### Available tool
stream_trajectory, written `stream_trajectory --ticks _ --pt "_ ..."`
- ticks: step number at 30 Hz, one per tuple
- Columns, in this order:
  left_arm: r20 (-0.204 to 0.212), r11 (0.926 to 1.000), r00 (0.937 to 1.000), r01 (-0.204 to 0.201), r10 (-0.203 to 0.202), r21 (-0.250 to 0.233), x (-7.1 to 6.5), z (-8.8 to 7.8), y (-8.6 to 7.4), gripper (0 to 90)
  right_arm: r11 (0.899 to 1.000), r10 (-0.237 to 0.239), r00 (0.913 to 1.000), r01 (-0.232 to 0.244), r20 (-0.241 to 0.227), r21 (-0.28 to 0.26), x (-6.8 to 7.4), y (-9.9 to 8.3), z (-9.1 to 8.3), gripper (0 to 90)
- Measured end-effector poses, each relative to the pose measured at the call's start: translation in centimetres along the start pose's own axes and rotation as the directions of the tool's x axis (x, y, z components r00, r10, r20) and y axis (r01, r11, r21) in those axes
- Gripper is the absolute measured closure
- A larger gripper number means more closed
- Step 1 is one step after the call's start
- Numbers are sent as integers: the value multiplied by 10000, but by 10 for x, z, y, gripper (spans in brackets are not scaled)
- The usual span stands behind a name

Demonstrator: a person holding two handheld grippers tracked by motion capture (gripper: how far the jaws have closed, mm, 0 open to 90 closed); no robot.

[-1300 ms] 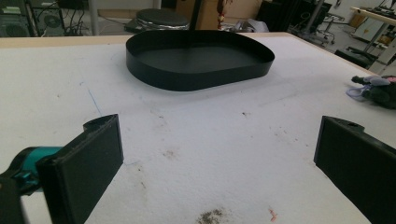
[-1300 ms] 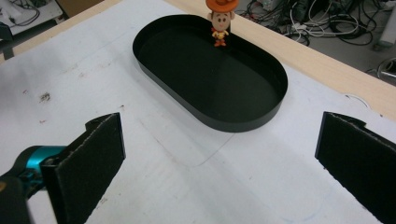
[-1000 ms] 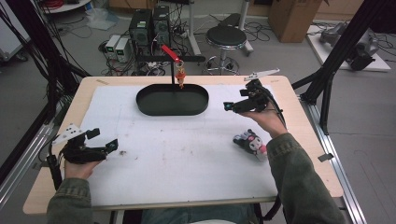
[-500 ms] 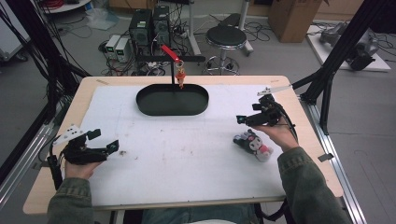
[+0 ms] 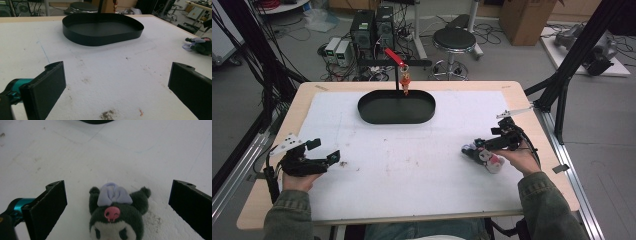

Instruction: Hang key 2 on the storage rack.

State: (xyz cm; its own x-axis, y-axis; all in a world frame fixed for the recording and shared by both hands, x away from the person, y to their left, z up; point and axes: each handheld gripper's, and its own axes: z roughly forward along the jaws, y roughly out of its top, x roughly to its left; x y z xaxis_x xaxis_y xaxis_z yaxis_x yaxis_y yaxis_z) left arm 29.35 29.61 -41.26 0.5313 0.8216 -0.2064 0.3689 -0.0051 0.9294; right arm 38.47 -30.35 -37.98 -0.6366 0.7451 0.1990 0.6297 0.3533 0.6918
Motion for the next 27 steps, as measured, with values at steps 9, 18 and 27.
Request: stream_trajectory --ticks 9,18,27 --pt "29 10000 10000 -14 14 -5 0 -1 0 18 9974 110 9999 -112 31 710 0 -25 6 6" --pt "33 10000 10000 -26 26 13 0 -1 0 18 9927 81 9999 -98 139 1205 -1 -42 10 6" --pt "34 10000 10000 -15 15 38 0 0 0 18 9871 -109 9996 68 245 1598 1 -56 15 6"
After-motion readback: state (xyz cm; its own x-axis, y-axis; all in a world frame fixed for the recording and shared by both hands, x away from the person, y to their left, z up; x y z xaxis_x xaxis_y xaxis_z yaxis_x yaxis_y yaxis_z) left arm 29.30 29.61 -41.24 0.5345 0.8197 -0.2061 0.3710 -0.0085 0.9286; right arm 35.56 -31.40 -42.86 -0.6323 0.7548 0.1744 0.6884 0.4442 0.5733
